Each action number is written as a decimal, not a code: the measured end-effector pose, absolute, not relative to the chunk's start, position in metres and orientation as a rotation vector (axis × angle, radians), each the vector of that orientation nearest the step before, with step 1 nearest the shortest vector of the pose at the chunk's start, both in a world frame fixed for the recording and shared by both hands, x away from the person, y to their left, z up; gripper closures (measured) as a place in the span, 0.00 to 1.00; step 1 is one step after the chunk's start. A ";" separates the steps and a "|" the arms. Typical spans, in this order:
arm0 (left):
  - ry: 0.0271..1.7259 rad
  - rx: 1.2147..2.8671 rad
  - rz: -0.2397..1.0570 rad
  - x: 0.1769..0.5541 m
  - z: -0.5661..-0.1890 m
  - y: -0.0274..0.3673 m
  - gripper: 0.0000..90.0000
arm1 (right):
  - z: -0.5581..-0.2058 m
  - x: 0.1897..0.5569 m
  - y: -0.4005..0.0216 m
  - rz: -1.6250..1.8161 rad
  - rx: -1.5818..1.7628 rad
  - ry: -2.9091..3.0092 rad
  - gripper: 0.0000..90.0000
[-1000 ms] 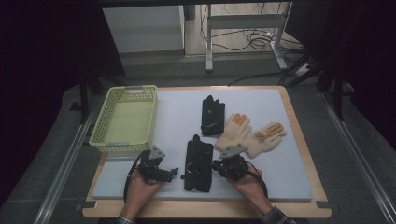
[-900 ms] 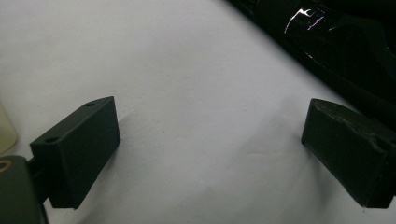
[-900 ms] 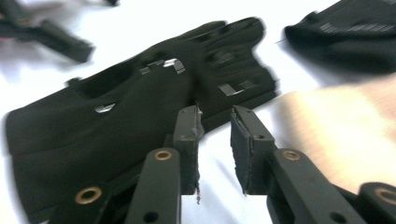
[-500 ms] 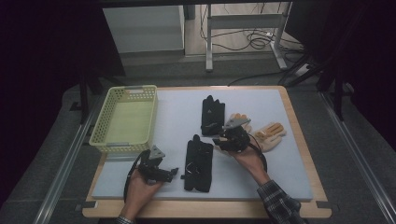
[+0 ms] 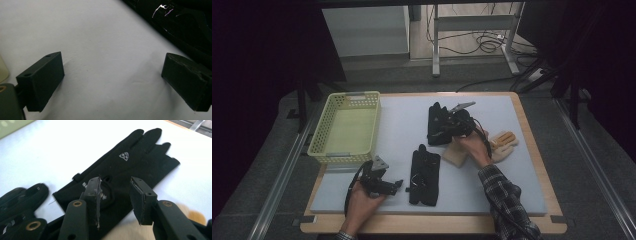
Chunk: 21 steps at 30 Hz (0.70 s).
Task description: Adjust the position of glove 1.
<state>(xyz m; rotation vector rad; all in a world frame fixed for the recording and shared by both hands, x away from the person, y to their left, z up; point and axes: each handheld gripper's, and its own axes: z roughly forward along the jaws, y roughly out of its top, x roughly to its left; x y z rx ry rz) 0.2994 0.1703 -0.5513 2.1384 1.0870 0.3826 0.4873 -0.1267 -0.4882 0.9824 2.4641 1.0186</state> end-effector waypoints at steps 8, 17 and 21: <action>1.086 2.138 0.380 0.299 -0.551 0.170 0.05 | -0.505 0.518 -0.110 0.937 1.006 2.447 0.45; 1.085 2.140 0.381 0.299 -0.551 0.170 0.05 | -0.518 0.523 -0.108 0.915 1.107 2.449 0.85; 1.085 2.140 0.381 0.299 -0.551 0.170 0.05 | -0.517 0.523 -0.110 0.923 1.151 2.440 0.90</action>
